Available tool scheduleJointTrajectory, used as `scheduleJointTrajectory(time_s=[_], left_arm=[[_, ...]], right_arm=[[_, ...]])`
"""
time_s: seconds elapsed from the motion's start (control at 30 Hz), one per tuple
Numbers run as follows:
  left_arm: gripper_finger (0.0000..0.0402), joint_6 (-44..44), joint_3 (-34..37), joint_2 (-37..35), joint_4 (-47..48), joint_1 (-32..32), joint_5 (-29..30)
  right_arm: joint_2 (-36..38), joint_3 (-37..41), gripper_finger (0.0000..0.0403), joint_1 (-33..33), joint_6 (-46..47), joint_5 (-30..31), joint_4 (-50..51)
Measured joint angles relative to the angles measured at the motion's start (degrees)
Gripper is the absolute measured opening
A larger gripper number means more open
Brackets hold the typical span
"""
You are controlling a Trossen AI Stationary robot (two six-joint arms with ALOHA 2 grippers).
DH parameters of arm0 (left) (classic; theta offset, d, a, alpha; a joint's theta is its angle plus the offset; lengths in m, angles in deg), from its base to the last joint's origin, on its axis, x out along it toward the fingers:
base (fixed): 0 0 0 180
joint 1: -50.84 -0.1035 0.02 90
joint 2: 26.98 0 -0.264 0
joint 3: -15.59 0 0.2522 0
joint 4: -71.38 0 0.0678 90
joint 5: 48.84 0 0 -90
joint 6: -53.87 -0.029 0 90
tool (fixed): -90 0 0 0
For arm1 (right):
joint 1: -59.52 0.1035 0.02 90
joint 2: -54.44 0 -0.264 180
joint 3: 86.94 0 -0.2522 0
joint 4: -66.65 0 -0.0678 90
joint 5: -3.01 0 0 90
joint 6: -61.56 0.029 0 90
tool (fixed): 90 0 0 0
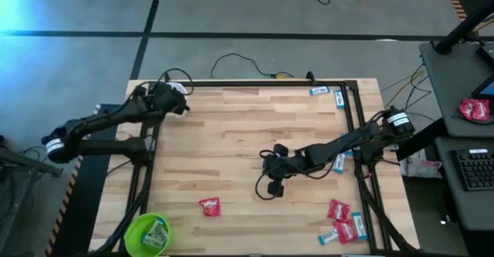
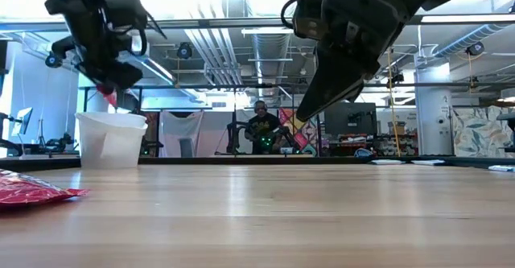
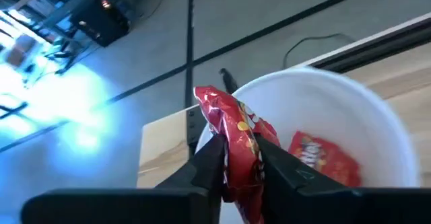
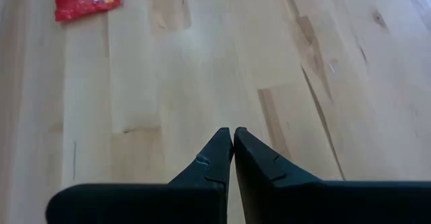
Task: Sort candy by brand, put in halloween buckets
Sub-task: Put the red candy into the white bucket, then put the left red candy into the white bucket
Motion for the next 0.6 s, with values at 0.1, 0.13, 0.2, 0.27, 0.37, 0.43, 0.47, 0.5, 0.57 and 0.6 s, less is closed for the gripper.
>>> scheduleJointTrajectory(time_s=[0.1,0.13,0.2,0.27,0.37,0.43,0.47,0.5,0.57,0.6], left_arm=[[0.0079,-1.48,1.64,0.93,-1.81,-1.26,-0.16],[0.0088,-1.57,1.91,1.17,-1.82,-1.30,-0.39],[0.0109,-1.66,2.17,1.39,-1.76,-1.29,-0.62],[0.0133,-3.16,2.12,1.28,-1.74,-1.09,-0.48],[0.0170,-5.58,1.69,0.51,-1.49,-0.56,-0.07],[0.0194,-6.80,1.12,-0.50,-1.31,0.35,-0.33],[0.0205,-7.11,0.88,-1.13,-1.26,1.43,-1.61],[0.0216,-7.25,0.79,-1.91,-1.34,3.01,-4.10],[0.0234,-7.25,1.08,-3.61,-3.04,7.65,-9.97],[0.0242,-7.24,1.72,-4.39,-5.61,10.72,-12.08]], right_arm=[[0.82,0.00,0.0013,0.04,0.09,-0.08,0.30],[0.97,0.00,0.0013,0.04,0.11,-0.12,0.31],[1.16,0.00,0.0013,0.04,0.13,-0.16,0.39],[1.19,0.00,0.0013,0.02,0.15,-0.19,0.41],[1.23,0.00,0.0013,0.02,0.16,-0.19,0.41],[1.23,0.00,0.0013,0.02,0.90,-0.19,0.41],[1.23,0.00,0.0013,0.02,1.37,-0.19,0.41],[1.23,0.00,0.0013,0.02,1.99,-0.20,0.41],[1.23,0.00,0.0013,0.02,2.22,-0.21,0.44],[1.23,0.00,0.0013,0.02,2.19,-0.20,0.44]])
